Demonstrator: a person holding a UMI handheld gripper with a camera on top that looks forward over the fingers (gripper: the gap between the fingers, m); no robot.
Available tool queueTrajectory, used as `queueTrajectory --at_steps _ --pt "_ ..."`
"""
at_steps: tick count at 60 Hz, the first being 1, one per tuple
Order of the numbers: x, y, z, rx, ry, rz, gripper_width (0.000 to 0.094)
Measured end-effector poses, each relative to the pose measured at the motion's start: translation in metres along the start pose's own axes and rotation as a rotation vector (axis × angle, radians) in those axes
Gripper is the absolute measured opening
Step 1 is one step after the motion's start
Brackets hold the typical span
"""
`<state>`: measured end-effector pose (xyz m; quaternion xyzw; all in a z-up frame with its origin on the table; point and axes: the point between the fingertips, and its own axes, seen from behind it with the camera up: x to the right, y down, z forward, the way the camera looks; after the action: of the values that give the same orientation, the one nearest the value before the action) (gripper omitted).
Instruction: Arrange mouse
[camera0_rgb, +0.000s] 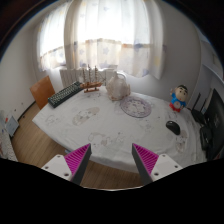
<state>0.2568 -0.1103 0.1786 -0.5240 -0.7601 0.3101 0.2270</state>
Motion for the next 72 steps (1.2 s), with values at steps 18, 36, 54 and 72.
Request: queueTrajectory --at_steps 18,36,54,72 --pt "0.122 0.029 0.022 -0.014 0.163 0.098 0.0855" --pt "0.264 0.064 0.027 0.003 0.339 0.196 0.0855" --pt "0.345 0.071 0.092 0.070 0.368 0.226 0.0855" --pt "0.408 0.041 0.196 0.156 0.317 0.172 0.0858"
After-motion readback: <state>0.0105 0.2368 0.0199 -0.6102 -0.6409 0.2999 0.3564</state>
